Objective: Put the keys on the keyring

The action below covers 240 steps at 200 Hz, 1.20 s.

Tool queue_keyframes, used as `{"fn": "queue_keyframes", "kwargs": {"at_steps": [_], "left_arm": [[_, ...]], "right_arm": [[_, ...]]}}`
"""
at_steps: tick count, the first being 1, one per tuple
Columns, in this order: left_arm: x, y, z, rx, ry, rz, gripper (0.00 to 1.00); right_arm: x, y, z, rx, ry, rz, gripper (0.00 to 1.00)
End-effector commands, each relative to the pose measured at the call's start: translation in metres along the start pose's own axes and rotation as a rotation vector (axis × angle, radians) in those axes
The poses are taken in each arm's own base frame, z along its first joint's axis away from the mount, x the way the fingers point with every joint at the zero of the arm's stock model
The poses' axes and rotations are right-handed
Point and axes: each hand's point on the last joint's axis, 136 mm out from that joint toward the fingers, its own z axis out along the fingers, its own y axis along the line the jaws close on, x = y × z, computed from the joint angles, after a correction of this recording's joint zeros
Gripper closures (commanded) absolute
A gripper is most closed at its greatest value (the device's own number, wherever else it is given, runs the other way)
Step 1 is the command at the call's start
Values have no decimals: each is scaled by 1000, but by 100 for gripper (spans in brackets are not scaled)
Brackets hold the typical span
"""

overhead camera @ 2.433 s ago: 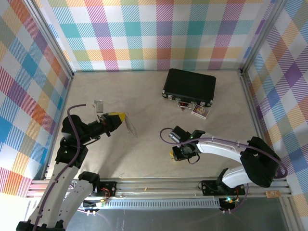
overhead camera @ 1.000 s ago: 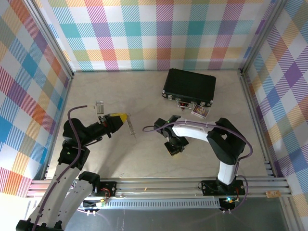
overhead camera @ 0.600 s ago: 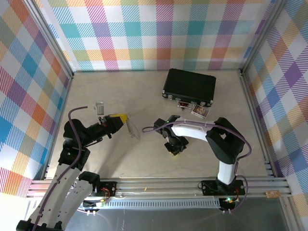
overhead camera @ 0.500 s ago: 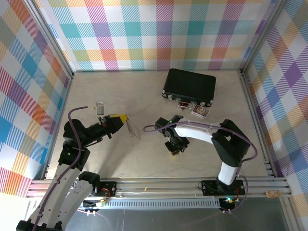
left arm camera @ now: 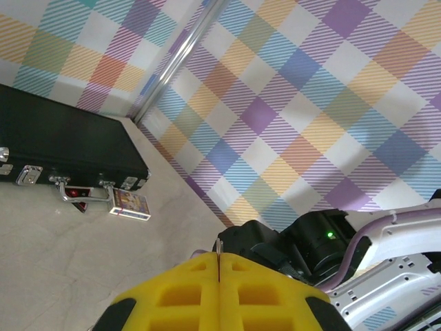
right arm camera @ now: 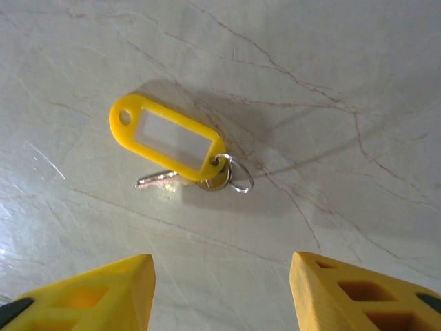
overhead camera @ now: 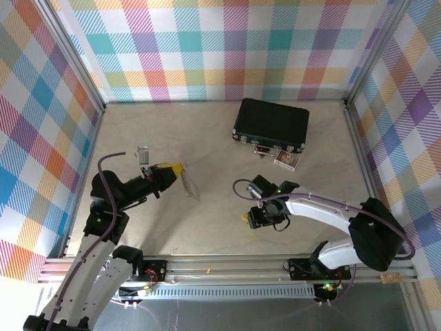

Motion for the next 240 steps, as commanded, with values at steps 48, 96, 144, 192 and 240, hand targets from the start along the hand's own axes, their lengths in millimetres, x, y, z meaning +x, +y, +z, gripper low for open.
{"fn": "queue_keyframes", "kwargs": {"at_steps": [48,96,144,192,240], "left_arm": [[-8,-18,0,86,-32,39,100],[-10,-20,1,98,-41,34,100],[-9,-18,2,96,-37,29,100],[-9,-17,2,96,-37,27,100],[-8,-16,3,97,-34,25,100]], "right_arm": [[-22,1,-10,-331,-189,194,46],[-17,-2,5,-354,-176,203,50],[-18,-8,14,-339,-186,217,55],[-20,-3,19,-370,-182,189,62],[-18,-2,22,-380,-169,179,72]]}}
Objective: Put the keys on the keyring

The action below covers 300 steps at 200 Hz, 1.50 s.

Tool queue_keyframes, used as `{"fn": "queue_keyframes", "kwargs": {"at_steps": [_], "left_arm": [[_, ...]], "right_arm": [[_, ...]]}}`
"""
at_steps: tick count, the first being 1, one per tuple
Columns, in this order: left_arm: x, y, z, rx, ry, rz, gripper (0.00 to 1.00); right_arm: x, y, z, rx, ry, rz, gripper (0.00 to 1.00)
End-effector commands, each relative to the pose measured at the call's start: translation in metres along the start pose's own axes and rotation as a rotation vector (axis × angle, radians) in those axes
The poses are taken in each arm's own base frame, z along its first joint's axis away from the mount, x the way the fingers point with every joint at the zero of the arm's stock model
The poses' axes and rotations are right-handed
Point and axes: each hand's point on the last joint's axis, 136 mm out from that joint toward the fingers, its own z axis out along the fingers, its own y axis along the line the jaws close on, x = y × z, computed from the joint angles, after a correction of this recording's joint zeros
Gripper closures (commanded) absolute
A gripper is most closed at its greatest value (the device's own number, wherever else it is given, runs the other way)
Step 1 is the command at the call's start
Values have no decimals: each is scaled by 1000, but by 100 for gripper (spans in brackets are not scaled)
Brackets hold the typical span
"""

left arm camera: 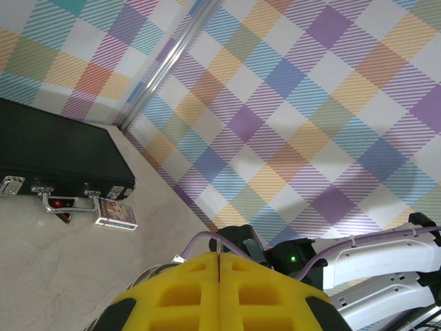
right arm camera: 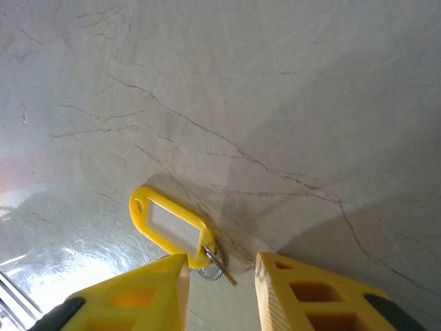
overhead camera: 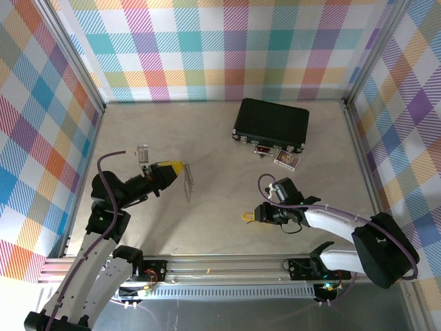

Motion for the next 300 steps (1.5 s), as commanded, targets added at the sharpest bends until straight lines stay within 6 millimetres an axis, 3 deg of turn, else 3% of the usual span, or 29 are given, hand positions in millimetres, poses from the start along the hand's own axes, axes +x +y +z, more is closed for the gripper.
{"fn": "queue_keyframes", "kwargs": {"at_steps": [1,166,300], "left_arm": [[-3,-13,0,60,-8,36,100],[-1,-10,2,56,-3,27,100],[0,-10,1,55,-4,27,100]], "right_arm": [[5,1,4,-27,15,-10,72],[6,5,-2,-56,-10,-44,86],[1,6,3,-57,-14,-73,84]]}}
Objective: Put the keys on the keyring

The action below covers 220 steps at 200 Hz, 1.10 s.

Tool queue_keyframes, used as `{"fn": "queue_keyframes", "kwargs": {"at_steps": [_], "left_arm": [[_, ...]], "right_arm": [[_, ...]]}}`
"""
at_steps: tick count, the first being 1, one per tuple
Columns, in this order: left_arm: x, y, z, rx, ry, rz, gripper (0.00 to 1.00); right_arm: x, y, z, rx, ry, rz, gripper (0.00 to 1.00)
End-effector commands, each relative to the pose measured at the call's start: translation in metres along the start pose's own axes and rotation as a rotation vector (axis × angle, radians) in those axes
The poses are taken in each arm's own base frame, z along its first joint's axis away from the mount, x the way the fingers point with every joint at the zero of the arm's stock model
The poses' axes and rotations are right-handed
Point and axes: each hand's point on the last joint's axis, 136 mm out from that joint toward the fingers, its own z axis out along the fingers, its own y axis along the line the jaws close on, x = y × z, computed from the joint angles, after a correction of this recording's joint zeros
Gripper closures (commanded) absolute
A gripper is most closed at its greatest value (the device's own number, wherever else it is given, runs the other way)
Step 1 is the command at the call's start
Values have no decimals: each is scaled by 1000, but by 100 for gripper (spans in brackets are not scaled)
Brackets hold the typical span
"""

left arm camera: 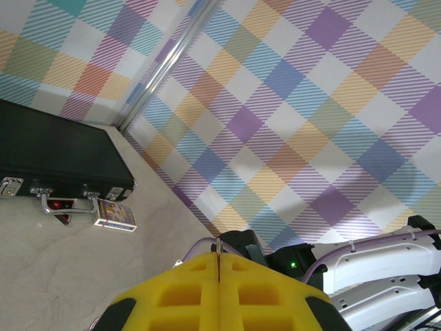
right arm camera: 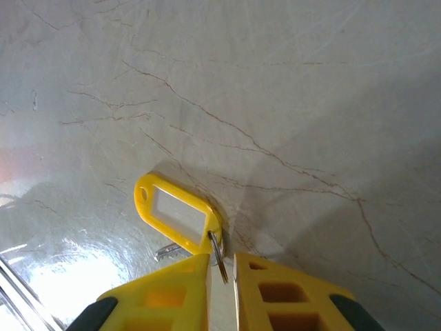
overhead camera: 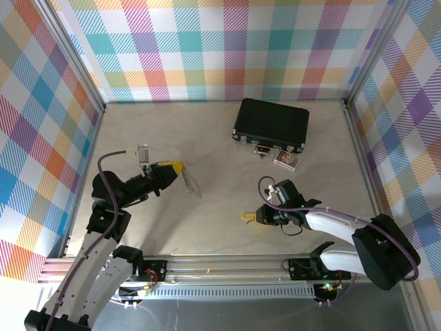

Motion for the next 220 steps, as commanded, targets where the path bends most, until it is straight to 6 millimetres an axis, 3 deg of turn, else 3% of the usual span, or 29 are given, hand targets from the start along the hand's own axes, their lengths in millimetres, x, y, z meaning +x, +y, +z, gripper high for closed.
{"fn": "queue_keyframes", "kwargs": {"at_steps": [1,80,123,154,220], "left_arm": [[0,-11,0,50,-1,28,100],[2,-10,0,45,9,21,100],[3,-10,0,38,16,17,100],[2,-13,-2,30,26,30,100],[3,-26,-1,47,107,109,100]], "right_arm": [[-3,5,2,-24,-6,-32,84],[-3,8,3,-43,-7,-56,93],[-8,25,-6,-71,-42,-140,100],[-14,58,-27,-145,-117,-283,100],[-12,155,-106,-381,-244,-685,100]]}}
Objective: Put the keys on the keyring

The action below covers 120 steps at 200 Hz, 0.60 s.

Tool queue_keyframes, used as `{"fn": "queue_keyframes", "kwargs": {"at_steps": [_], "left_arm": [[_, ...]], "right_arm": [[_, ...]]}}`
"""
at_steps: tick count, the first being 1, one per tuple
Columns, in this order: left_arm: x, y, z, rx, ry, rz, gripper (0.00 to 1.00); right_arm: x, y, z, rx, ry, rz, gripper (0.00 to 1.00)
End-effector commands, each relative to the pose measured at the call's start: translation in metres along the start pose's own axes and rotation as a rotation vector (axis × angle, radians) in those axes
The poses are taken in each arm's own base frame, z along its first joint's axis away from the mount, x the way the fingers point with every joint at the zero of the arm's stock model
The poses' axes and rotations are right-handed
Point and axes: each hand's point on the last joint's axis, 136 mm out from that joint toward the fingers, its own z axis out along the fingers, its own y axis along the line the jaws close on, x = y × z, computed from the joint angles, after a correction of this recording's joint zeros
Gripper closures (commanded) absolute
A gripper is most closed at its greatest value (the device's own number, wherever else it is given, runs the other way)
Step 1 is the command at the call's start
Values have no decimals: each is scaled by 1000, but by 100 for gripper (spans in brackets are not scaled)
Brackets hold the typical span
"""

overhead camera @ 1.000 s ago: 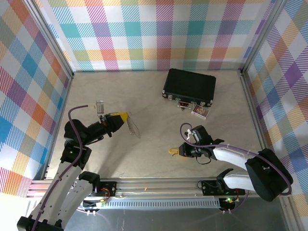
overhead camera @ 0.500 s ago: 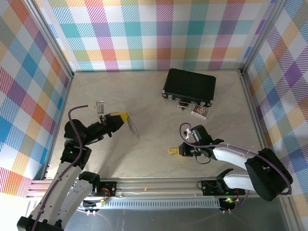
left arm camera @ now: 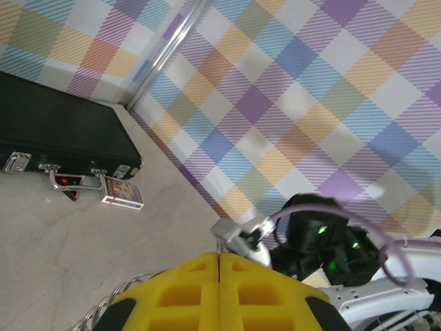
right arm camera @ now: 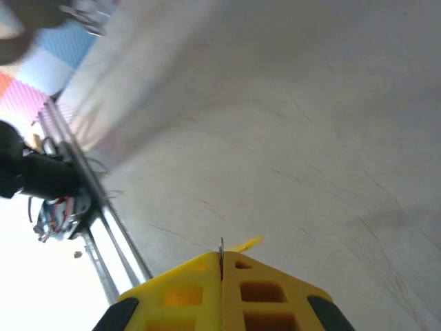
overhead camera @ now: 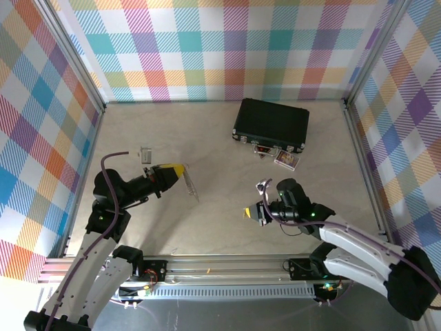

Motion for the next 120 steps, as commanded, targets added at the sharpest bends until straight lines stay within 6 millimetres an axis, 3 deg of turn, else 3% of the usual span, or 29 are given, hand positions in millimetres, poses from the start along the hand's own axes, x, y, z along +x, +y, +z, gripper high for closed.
{"fn": "queue_keyframes", "kwargs": {"at_steps": [1,51,88,120], "left_arm": [[-8,-27,-2,69,34,110,100],[10,-53,3,137,190,230,100],[28,-81,1,229,260,354,100],[41,-91,-8,261,304,432,100]], "right_arm": [[-23,41,-16,-106,-7,-176,100],[-59,113,-29,-224,75,-421,100],[-82,138,-34,-214,78,-498,100],[-79,158,-39,-210,111,-597,100]]}}
